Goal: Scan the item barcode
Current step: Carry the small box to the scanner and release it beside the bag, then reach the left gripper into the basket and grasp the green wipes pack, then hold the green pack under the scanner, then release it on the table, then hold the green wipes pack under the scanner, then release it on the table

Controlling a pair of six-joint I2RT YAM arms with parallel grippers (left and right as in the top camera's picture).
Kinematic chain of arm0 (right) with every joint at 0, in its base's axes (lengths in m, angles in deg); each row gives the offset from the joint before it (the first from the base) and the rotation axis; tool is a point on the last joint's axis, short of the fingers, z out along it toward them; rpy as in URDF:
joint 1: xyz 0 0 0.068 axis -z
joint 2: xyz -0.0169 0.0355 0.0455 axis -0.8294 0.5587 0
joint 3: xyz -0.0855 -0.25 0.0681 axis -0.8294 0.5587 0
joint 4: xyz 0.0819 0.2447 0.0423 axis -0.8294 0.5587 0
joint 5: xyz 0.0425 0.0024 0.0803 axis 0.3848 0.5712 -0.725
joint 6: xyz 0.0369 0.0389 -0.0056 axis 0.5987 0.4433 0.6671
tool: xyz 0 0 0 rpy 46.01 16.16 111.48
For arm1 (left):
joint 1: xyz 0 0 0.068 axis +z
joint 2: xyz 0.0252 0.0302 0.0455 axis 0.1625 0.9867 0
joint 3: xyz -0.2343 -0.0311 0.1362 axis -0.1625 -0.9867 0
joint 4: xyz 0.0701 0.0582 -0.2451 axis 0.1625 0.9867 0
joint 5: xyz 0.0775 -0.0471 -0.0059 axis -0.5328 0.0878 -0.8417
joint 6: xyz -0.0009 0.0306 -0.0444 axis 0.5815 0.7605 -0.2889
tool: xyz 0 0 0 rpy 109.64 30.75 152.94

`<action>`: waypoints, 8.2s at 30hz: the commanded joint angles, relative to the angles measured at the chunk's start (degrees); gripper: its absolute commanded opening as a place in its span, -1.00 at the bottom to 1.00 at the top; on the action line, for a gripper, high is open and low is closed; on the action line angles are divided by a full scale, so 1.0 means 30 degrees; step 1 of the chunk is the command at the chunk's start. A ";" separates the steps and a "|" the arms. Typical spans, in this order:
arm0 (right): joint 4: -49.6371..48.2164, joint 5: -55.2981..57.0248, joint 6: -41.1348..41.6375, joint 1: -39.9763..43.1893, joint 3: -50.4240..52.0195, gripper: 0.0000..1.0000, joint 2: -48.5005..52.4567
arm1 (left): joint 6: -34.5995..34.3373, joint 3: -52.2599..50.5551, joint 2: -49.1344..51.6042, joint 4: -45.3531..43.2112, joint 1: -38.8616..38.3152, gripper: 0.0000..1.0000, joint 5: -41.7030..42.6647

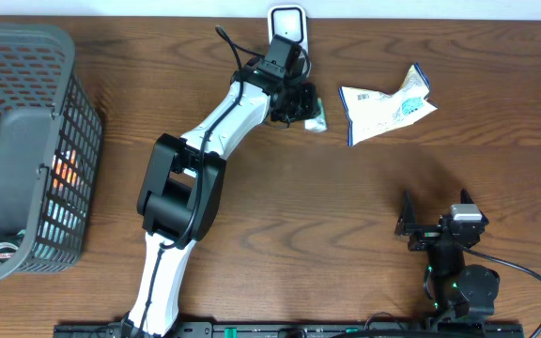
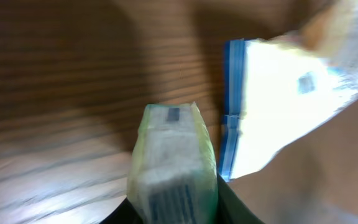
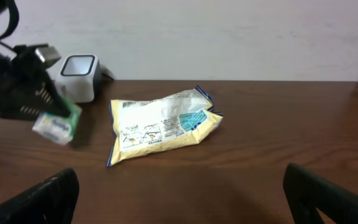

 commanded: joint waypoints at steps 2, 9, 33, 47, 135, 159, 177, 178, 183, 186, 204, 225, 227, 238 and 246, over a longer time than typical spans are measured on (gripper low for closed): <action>0.0080 -0.0051 0.0066 0.0095 0.0022 0.98 -0.0066 | 0.0321 0.0233 -0.0787 -0.0838 -0.0284 -0.15 0.2936; 0.0080 -0.0058 0.0066 0.0095 0.0022 0.99 -0.0066 | 0.0321 0.0240 -0.0801 -0.0838 -0.0051 0.18 0.2718; 0.0080 -0.0058 0.0066 0.0095 0.0022 0.98 -0.0066 | 0.1137 0.0291 -0.9865 -0.0801 0.5719 0.17 -0.0685; 0.0080 -0.0058 0.0066 0.0095 0.0022 0.99 -0.0066 | 0.3009 0.0291 -1.4892 0.5486 1.5220 0.19 -0.8772; 0.0080 -0.0058 0.0066 0.0095 0.0022 0.99 -0.0066 | -0.9231 -0.8174 -1.9016 0.5093 2.0975 -0.85 -1.1693; 0.0080 -0.0051 0.0066 0.0095 0.0022 0.99 -0.0066 | -0.1137 -0.8182 -1.8462 0.0918 0.5479 -0.85 -0.5931; 0.0080 -0.0058 0.0066 0.0095 0.0022 0.99 -0.0066 | 0.0845 -0.8182 -0.8517 -0.3825 -0.0517 -0.73 -0.6477; 0.0080 -0.0058 0.0066 0.0095 0.0022 0.99 -0.0066 | 0.0852 -0.8174 -0.8539 -0.3592 -0.0437 -0.71 -0.7249; 0.0080 -0.0051 0.0066 0.0095 0.0022 0.99 -0.0066 | 0.2492 -0.8174 -0.9107 -0.0874 -0.0015 0.21 -0.9304; 0.0080 -0.0058 0.0066 0.0095 0.0022 0.98 -0.0066 | 0.3104 -0.8182 -0.9078 0.1770 0.0036 0.47 -0.9304; 0.0080 -0.0058 0.0066 0.0095 0.0022 0.98 -0.0066 | 0.4685 -0.8291 -0.5151 0.4911 -0.0313 0.58 -1.0448; 0.0080 -0.0051 0.0066 0.0095 0.0022 0.99 -0.0066 | 0.0313 -0.6331 -0.4714 -0.1472 -0.0313 -0.85 -0.8888; 0.0080 -0.0058 0.0066 0.0095 0.0022 0.98 -0.0066 | -0.0248 -0.5574 -0.4714 -0.1894 -0.0328 -0.85 -0.8510; 0.0080 -0.0058 0.0066 0.0095 0.0022 0.99 -0.0066 | -0.0393 -0.5173 -0.4750 -0.3206 -0.0189 0.59 -0.7278; 0.0080 -0.0058 0.0066 0.0095 0.0022 0.98 -0.0066 | 0.0517 -0.5173 -0.7526 -0.1668 0.0721 0.58 -0.7293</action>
